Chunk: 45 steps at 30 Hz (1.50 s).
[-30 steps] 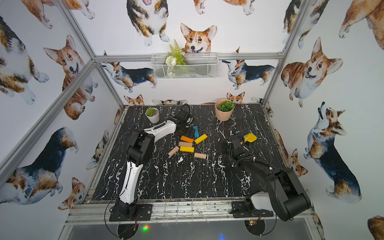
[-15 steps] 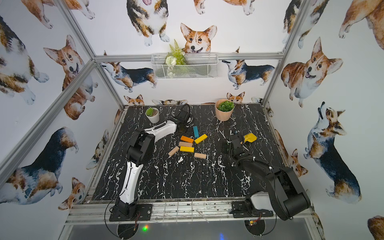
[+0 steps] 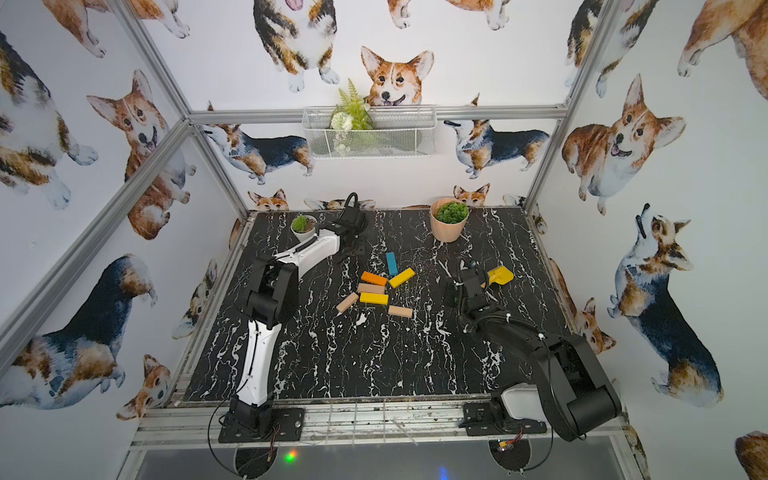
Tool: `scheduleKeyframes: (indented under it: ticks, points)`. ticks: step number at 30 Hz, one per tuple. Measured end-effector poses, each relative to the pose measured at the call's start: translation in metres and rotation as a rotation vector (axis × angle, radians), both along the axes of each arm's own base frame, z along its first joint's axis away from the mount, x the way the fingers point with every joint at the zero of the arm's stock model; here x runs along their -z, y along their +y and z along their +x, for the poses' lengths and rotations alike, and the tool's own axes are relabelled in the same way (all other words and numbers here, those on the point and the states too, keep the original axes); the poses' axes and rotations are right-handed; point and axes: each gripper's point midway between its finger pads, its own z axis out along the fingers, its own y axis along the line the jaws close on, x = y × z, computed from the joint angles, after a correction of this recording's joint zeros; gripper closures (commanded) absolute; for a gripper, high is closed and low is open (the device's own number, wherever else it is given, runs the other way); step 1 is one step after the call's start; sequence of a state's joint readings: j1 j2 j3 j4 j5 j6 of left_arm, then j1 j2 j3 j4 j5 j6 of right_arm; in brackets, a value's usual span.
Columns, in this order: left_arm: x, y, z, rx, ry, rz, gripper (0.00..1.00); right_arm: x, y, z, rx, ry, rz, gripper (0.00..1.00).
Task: Assemble a giraffe with building blocks
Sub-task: Place the building block at the center of the board.
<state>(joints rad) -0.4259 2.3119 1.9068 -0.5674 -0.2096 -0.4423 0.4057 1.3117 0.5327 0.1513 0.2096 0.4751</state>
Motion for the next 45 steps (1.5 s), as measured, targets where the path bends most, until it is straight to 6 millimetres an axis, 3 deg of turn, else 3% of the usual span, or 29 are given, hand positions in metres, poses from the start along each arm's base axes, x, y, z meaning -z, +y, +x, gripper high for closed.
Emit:
scheduleKeyframes:
  ticks: [5,10,26,34,37,39,42,45]
  points:
    - [0.019,0.007,0.013,-0.141,0.035,-0.098,0.53,0.000,0.001,0.001,0.001,0.000,0.000,0.00]
    - [0.017,-0.004,0.019,-0.189,0.019,-0.134,0.53,0.001,0.001,0.002,0.001,0.003,-0.002,0.00]
    - [0.028,0.008,0.017,-0.297,0.039,-0.063,0.48,0.004,0.000,0.005,0.008,0.015,-0.012,0.00]
    - [0.032,0.007,0.018,-0.296,0.043,-0.060,0.30,0.005,-0.003,0.005,0.023,0.013,-0.023,0.00]
    - [0.031,0.006,0.018,-0.290,0.046,-0.065,0.13,0.003,-0.001,0.003,0.018,0.012,-0.030,0.00]
    - [0.029,0.004,0.016,-0.284,0.052,-0.076,0.07,0.000,0.002,0.000,0.010,0.008,-0.038,0.00]
    - [0.023,0.004,0.009,-0.275,0.079,-0.085,0.06,-0.013,0.009,-0.002,-0.010,0.003,-0.046,0.00]
    - [0.005,0.008,-0.003,-0.269,0.077,-0.091,0.05,-0.041,0.022,0.002,-0.046,-0.039,-0.038,0.00]
